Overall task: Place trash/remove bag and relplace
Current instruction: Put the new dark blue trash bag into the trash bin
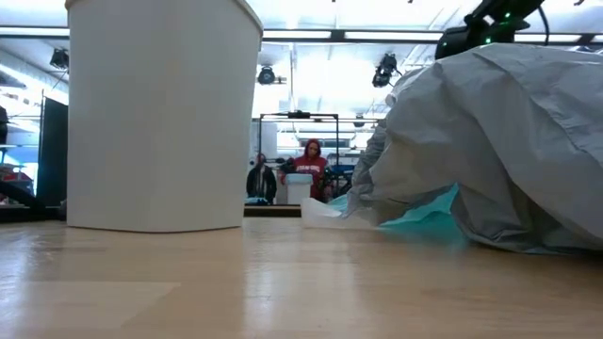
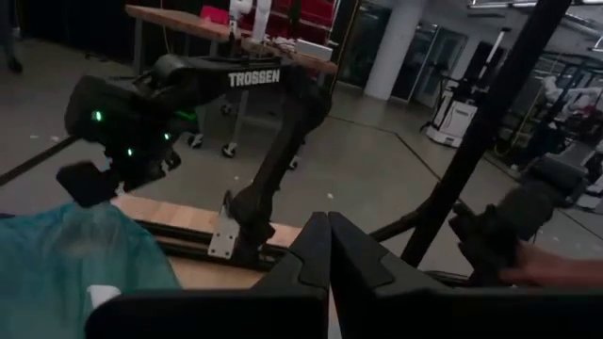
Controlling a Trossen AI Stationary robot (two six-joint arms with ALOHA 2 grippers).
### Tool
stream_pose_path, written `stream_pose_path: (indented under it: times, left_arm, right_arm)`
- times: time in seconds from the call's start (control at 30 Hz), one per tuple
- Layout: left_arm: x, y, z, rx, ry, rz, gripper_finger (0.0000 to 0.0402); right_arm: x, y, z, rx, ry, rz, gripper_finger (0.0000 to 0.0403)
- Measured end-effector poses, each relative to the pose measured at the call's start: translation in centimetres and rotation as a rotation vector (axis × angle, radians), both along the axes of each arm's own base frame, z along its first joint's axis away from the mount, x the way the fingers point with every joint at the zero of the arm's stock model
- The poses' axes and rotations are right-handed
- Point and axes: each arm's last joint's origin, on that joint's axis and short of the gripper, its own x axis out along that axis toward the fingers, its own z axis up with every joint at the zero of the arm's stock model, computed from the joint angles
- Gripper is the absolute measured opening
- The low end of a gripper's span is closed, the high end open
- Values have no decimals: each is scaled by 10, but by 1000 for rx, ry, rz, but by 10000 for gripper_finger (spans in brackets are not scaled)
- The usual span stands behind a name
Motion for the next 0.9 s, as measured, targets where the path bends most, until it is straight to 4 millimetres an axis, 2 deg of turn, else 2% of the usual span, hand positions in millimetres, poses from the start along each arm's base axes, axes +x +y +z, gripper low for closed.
stream_pose_path:
  times: [0.1, 0.23, 0.37, 0.57, 0.9]
  left_arm:
    - [0, 0, -1, 2, 8, 0, 7]
    - [2, 1, -4, 32, 28, 28, 7]
    - [3, 2, -7, 53, 47, 43, 7]
    - [3, 2, -7, 78, 48, 57, 7]
    - [3, 2, -7, 78, 53, 62, 7]
  right_arm:
    - [-8, -10, 8, -37, -5, -8, 290]
    - [-8, -13, 7, -43, -39, -68, 284]
    - [-6, -17, 0, -12, -7, -85, 280]
    - [0, -26, -11, -16, -18, -200, 273]
    - [13, -44, -40, 40, -12, -309, 269]
